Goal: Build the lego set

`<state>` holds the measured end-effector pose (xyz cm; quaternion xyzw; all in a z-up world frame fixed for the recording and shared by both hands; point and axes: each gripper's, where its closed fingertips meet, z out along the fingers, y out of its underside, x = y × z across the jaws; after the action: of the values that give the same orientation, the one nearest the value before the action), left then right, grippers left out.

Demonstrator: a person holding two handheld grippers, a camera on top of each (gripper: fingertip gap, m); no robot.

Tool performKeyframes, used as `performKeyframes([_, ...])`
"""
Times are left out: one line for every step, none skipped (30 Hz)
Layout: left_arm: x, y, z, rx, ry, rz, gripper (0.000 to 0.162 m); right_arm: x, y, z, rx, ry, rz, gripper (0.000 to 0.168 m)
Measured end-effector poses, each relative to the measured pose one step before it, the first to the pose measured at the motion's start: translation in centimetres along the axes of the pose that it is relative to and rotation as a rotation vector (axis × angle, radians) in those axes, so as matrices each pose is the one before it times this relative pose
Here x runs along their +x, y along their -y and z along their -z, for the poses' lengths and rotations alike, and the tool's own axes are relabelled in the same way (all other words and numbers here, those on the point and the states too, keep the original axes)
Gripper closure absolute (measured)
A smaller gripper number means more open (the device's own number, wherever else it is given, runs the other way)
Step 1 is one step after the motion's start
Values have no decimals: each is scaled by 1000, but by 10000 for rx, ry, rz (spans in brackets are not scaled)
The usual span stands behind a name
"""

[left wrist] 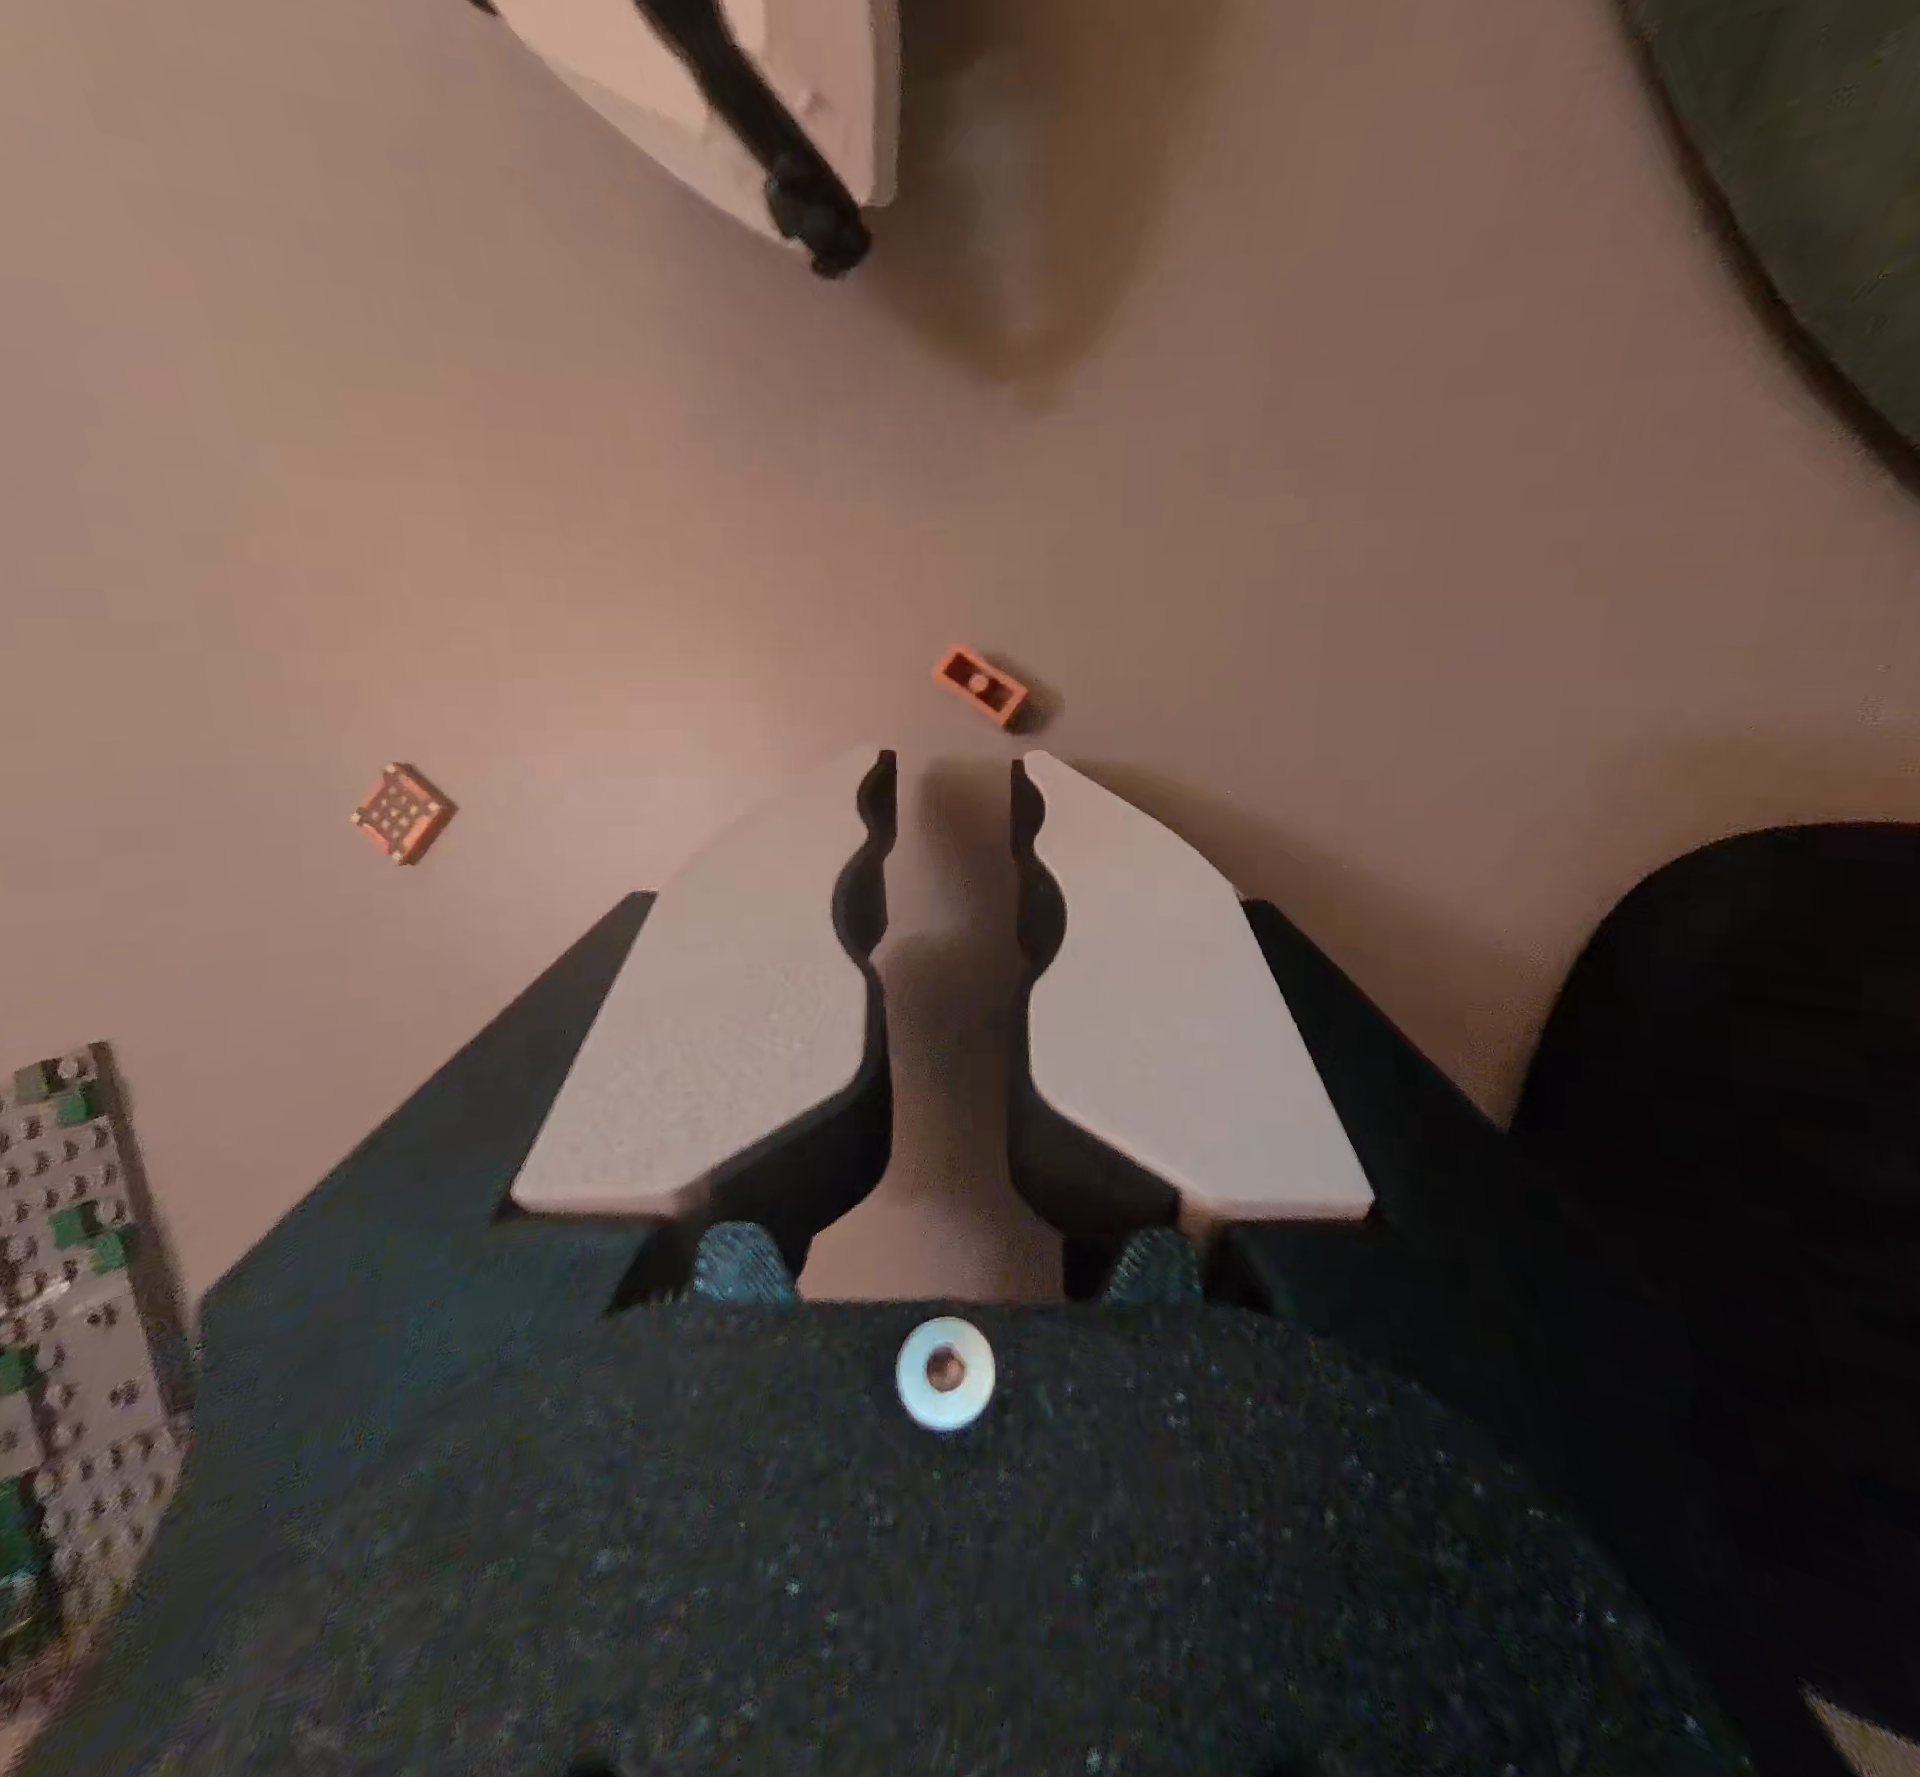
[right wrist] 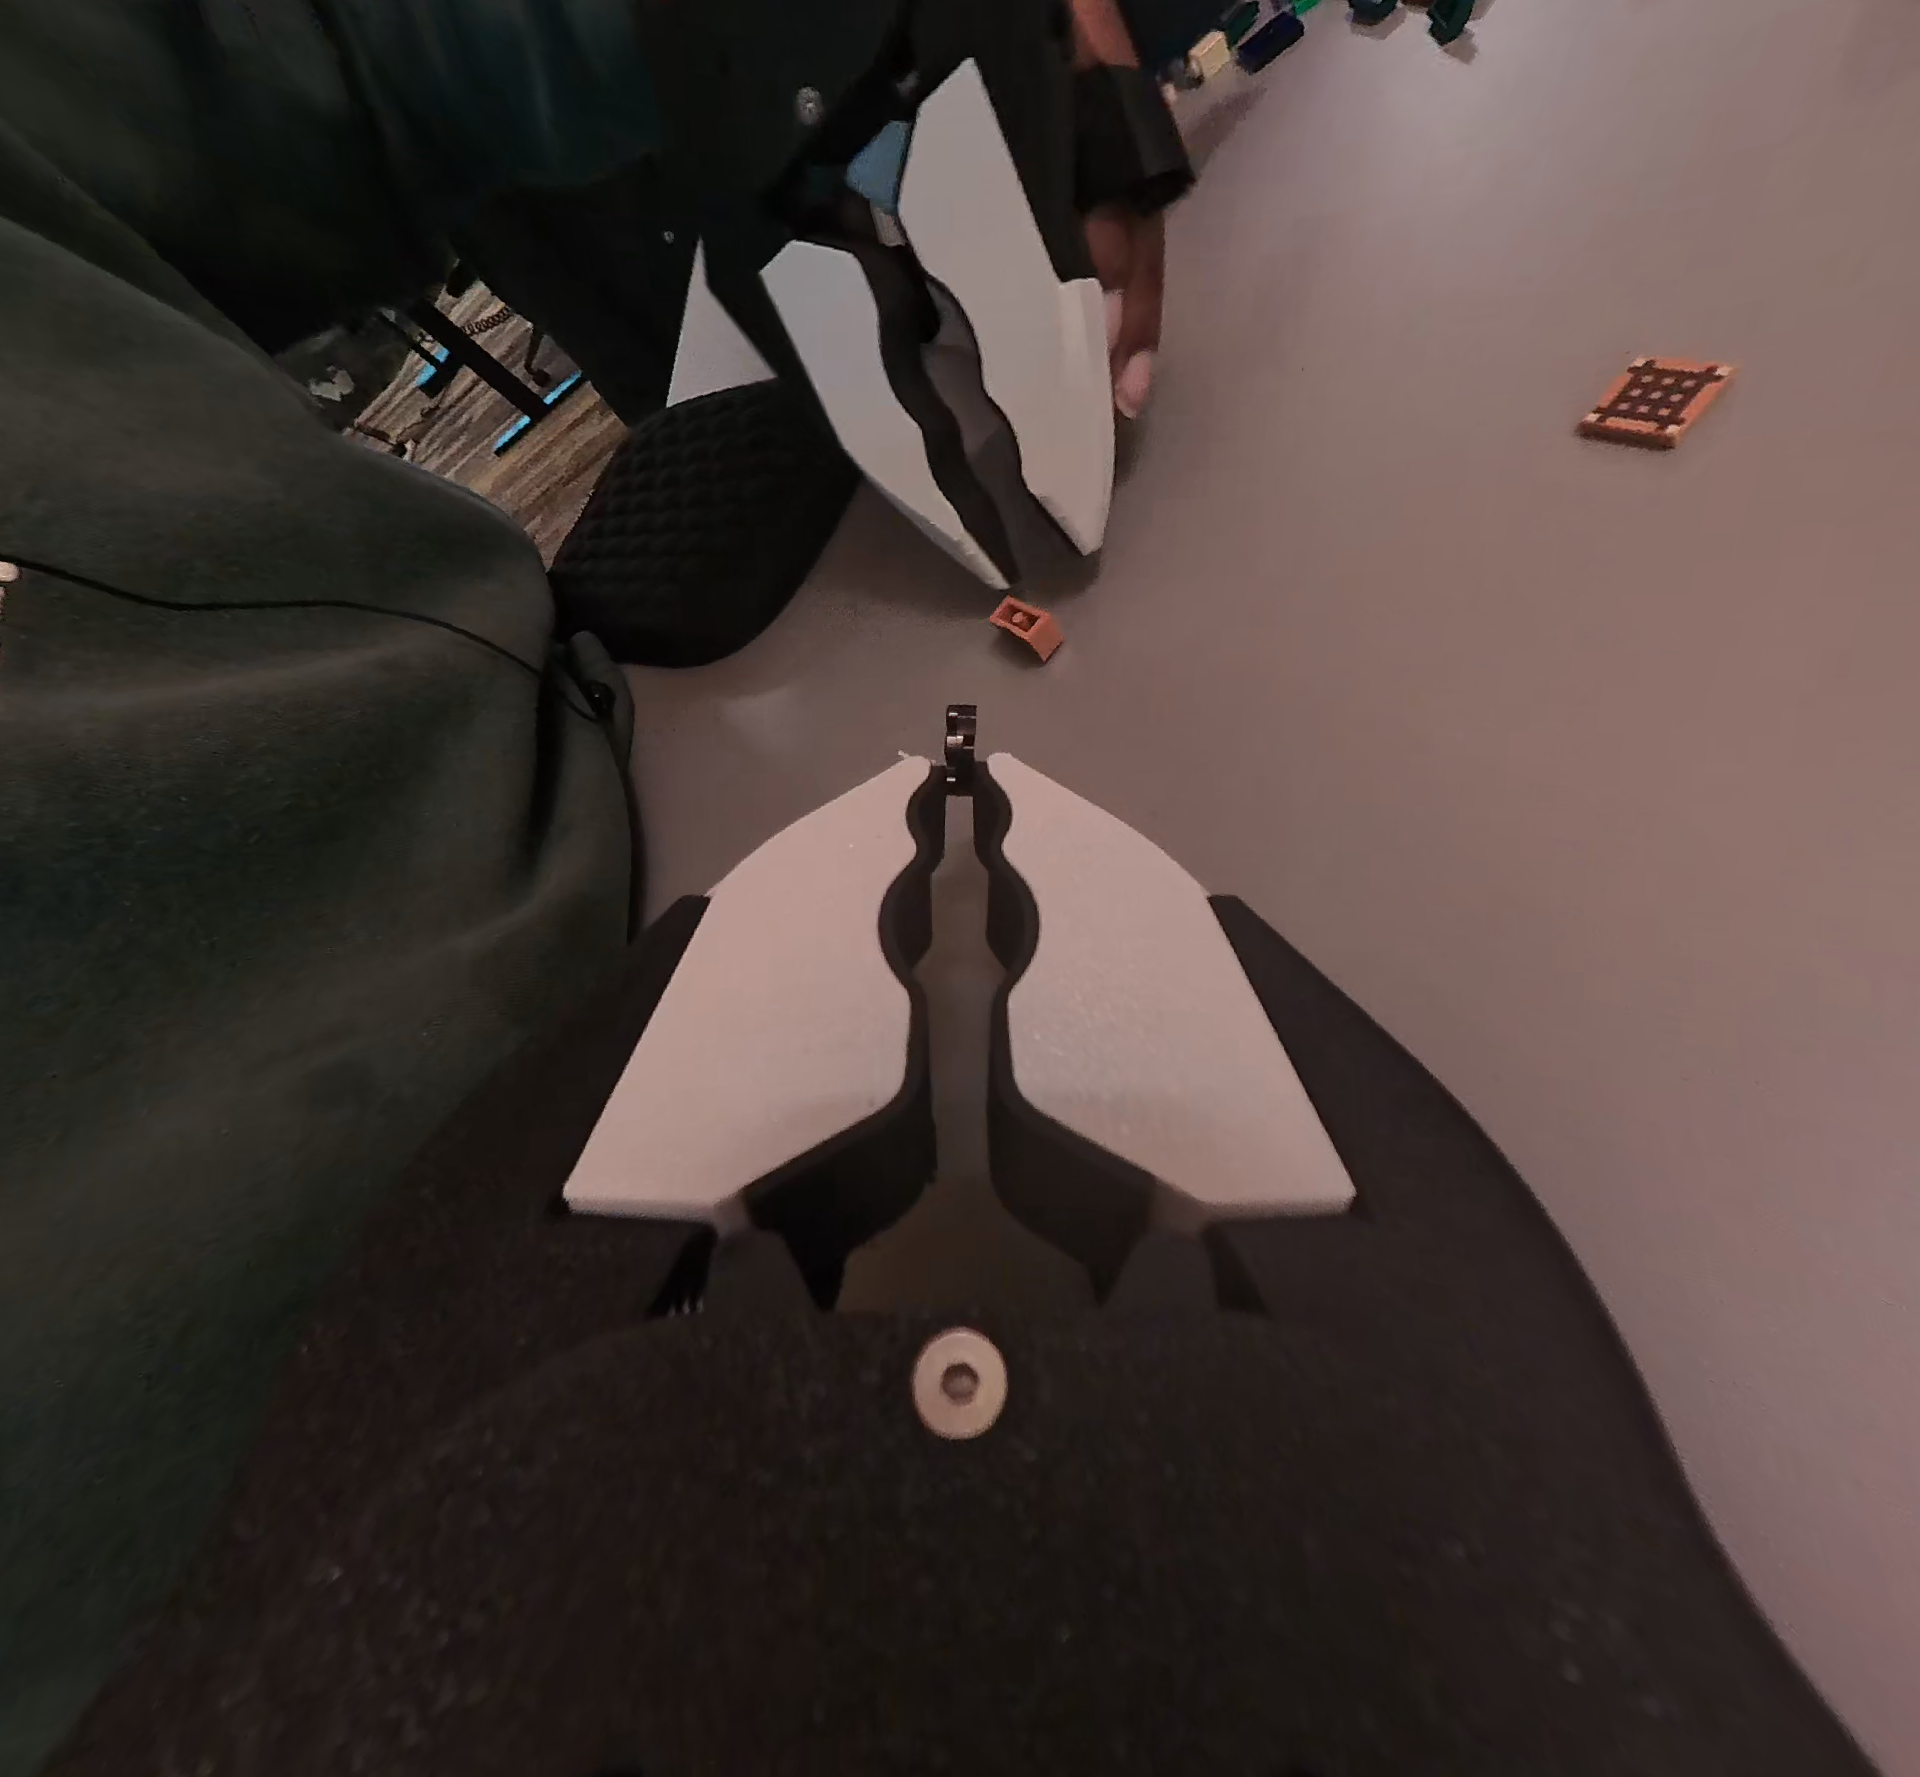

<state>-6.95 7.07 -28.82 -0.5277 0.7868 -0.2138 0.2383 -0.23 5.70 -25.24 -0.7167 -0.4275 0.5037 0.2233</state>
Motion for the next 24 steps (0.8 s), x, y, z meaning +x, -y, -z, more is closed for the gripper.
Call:
performKeyframes([-171, -49, -94, 247, -144, 42, 144, 22, 40, 48, 25, -5, -9, 164])
performKeyframes([-59, 6, -102, 192, -149, -6, 145, 18, 49, 48, 27, 1, -16, 164])
performKeyframes([-40, 12, -101, 127, -100, -76, 145, 21, 47, 45, 28, 8, -18, 164])
performKeyframes([124, 147, -58, 180, -168, -89, 145, 14, 43, 18, 21, 14, -19, 164])
performKeyframes([100, 243, -73, 188, -140, -9, 145, 21, 26, 12, 11, 14, -14, 164])
performKeyframes([268, 171, -98, 96, -239, 4, 144, 6, 3, -12, -2, 18, -7, 164])
performKeyframes([299, 79, -135, 25, -235, -37, 143, 17, -20, -22, -11, 17, -7, 164])
performKeyframes([28, -1, -146, -37, -33, -87, 143, 5, -24, -28, -14, 10, -4, 164])
performKeyframes([-50, 0, -131, -23, 8, -62, 144, -3, -17, -13, -13, 6, 3, 164])
performKeyframes([17, 120, -91, 51, -58, 17, 146, -6, -9, -6, -6, 3, 10, 164])
performKeyframes([17, 212, -48, 88, -39, 35, 148, -23, 4, 24, 4, -4, 15, 164])
performKeyframes([-61, 258, -15, 90, 35, -23, 149, -14, 17, 28, 13, -4, 13, 164])
performKeyframes([-56, 250, 10, 61, 57, -57, 150, -10, 33, 56, 20, 0, 5, 164])
performKeyframes([-4, 253, 3, 44, 46, -58, 151, 3, 27, 41, 20, 0, -1, 164])
performKeyframes([56, 277, -21, 42, 14, -39, 152, 12, 25, 46, 14, 0, -1, 164])
performKeyframes([87, 210, -58, 4, 8, -37, 152, 8, 15, 18, 7, -1, 2, 164])
performKeyframes([104, 122, -121, -44, 7, -40, 153, -5, 3, 13, -1, 3, 5, 164])
performKeyframes([135, 11, -137, -96, -17, -31, 154, -19, -17, 1, -5, 5, 7, 164])
performKeyframes([130, 78, -153, -39, 0, -34, 154, -20, -9, -3, -7, 4, 12, 164])
performKeyframes([86, 109, -133, -21, 26, -25, 155, -20, -20, 14, -6, 1, 14, 164])
performKeyframes([19, 17, -150, -82, 52, -12, 155, -18, -1, 16, -2, -1, 10, 164])
performKeyframes([18, 28, -111, -67, 32, -25, 155, -14, 7, 22, 4, 0, 3, 164])
performKeyframes([-8, 138, -54, 10, 47, -19, 155, -8, 20, 19, 10, 1, 2, 164])
performKeyframes([-27, 217, 28, 60, 46, 0, 155, -17, 23, 28, 13, 0, 6, 164])
